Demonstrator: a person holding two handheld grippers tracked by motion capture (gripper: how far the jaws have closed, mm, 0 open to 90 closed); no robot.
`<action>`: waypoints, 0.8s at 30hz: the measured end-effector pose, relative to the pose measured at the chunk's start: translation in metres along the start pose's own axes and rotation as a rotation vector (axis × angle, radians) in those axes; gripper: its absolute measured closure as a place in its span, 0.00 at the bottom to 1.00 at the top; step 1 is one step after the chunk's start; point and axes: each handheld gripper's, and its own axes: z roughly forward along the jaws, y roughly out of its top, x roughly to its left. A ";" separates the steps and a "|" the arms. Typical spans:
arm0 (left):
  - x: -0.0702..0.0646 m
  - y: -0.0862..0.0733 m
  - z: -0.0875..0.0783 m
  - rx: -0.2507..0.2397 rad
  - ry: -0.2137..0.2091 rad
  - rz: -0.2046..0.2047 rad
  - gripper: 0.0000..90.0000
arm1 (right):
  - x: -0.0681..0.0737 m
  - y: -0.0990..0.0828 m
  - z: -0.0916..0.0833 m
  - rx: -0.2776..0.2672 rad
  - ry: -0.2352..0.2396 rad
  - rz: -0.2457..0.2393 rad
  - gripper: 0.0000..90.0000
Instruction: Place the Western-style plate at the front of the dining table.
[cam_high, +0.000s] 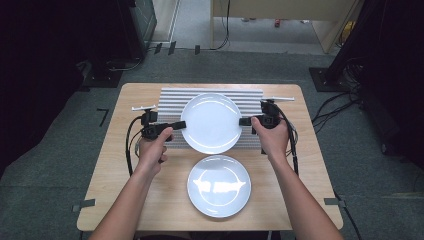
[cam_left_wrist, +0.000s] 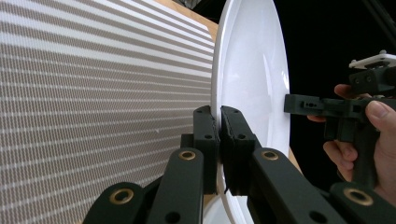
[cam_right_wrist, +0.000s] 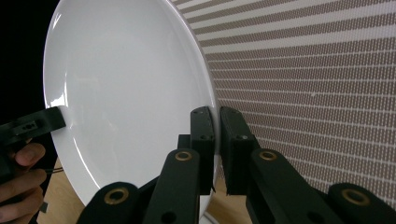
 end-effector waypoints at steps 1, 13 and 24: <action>0.001 0.004 0.002 0.004 0.003 0.000 0.96 | -0.001 0.003 0.002 0.004 -0.003 0.001 0.95; 0.019 0.024 0.025 0.032 0.034 -0.038 0.96 | -0.015 0.027 0.025 0.027 -0.017 0.036 0.95; 0.038 0.035 0.045 0.049 0.107 -0.059 0.94 | -0.029 0.034 0.051 0.016 -0.013 0.085 0.95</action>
